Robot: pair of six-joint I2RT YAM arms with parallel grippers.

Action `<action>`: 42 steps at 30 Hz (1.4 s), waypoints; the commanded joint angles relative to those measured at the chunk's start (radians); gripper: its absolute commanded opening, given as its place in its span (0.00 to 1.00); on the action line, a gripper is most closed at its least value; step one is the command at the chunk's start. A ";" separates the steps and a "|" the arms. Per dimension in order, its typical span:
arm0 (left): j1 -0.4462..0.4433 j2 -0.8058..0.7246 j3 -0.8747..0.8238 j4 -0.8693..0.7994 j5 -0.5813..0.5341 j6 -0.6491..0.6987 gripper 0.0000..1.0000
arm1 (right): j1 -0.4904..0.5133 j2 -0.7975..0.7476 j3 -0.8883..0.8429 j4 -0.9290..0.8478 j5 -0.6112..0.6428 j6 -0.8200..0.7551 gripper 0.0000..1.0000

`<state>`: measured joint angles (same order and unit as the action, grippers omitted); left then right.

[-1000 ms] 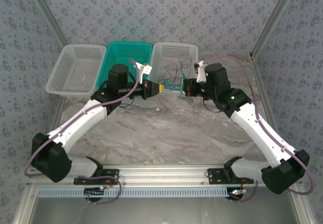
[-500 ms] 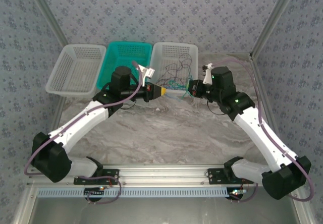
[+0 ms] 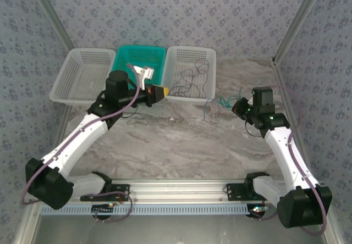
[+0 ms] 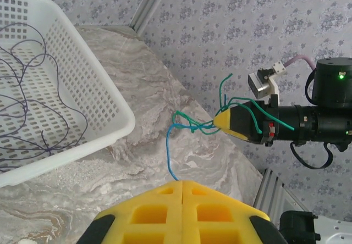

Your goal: Untangle the cables

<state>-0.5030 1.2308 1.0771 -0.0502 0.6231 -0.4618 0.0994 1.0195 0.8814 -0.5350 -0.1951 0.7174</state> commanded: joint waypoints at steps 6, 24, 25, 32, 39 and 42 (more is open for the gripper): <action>-0.146 0.159 0.008 0.162 0.073 -0.061 0.58 | 0.032 -0.006 -0.003 0.096 -0.141 0.062 0.01; -0.215 0.360 -0.019 0.300 -0.054 -0.123 0.00 | 0.129 -0.020 0.055 0.047 -0.102 0.033 0.02; -0.214 0.344 -0.026 0.300 -0.062 -0.117 0.00 | 0.129 -0.027 0.044 0.013 -0.067 0.030 0.04; -0.216 0.283 -0.024 0.252 -0.023 -0.066 0.00 | 0.080 -0.053 -0.185 -0.088 0.041 0.072 0.22; -0.242 0.329 -0.021 0.239 0.000 -0.056 0.00 | 0.016 -0.105 -0.271 -0.101 0.011 0.114 0.37; -0.246 0.331 -0.021 0.252 -0.007 -0.065 0.00 | 0.015 -0.151 -0.238 -0.109 0.040 0.087 0.46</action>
<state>-0.7387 1.5555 1.0443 0.1841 0.5972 -0.5400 0.1192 0.9146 0.5953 -0.6220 -0.1940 0.8158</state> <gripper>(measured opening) 0.061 0.445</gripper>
